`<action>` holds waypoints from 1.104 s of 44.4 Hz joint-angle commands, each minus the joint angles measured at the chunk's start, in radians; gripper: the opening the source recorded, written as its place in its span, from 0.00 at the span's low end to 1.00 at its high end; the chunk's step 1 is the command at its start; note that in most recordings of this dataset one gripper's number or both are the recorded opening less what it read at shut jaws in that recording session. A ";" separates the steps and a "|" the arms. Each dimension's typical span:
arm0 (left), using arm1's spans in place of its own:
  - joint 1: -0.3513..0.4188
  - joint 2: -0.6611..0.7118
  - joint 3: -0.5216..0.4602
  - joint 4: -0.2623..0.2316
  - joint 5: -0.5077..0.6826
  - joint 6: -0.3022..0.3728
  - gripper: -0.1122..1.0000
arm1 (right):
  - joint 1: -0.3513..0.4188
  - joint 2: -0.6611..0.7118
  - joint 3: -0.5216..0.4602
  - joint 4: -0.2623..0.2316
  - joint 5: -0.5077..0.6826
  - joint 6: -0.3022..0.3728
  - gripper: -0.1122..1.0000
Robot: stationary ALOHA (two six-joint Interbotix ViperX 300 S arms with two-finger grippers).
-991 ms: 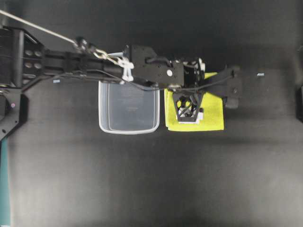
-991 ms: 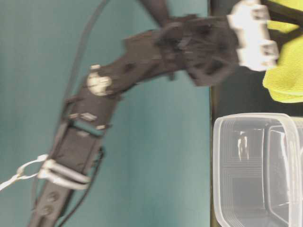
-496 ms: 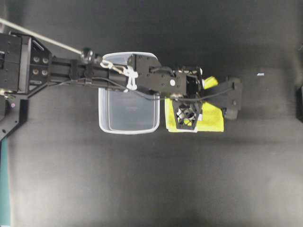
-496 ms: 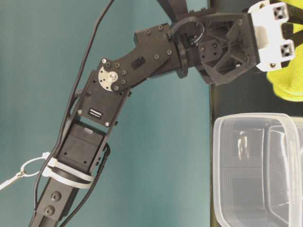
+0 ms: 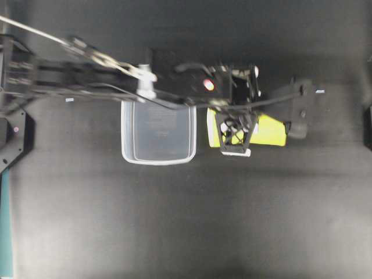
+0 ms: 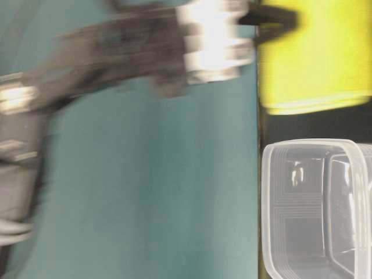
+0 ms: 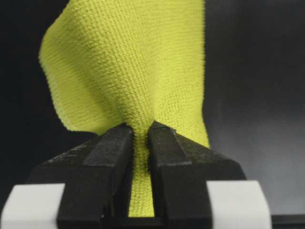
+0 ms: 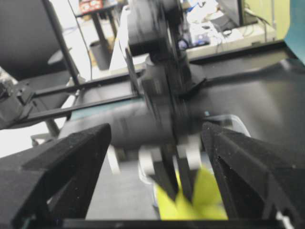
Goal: Place the yellow towel into the container with the left arm.
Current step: 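Lift the towel and carry it left over the clear container, then lower the towel into the container and open the left gripper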
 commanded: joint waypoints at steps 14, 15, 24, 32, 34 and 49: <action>0.035 -0.402 0.308 0.002 0.049 -0.002 0.16 | -0.002 0.006 -0.025 0.003 -0.009 0.002 0.77; 0.037 -0.416 0.334 0.002 0.041 -0.002 0.16 | -0.002 0.005 -0.025 0.003 -0.009 0.002 0.77; 0.049 -0.506 0.535 0.003 -0.064 0.005 0.16 | -0.002 0.006 -0.021 0.003 -0.011 0.002 0.77; 0.066 -0.520 0.621 0.003 -0.144 0.003 0.16 | -0.002 0.011 -0.018 0.003 -0.011 0.002 0.77; 0.072 -0.520 0.635 0.003 -0.146 0.006 0.16 | -0.003 0.011 -0.018 0.003 -0.011 0.002 0.77; 0.080 -0.522 0.716 0.003 -0.224 0.032 0.19 | -0.009 0.011 -0.015 0.002 -0.046 0.002 0.77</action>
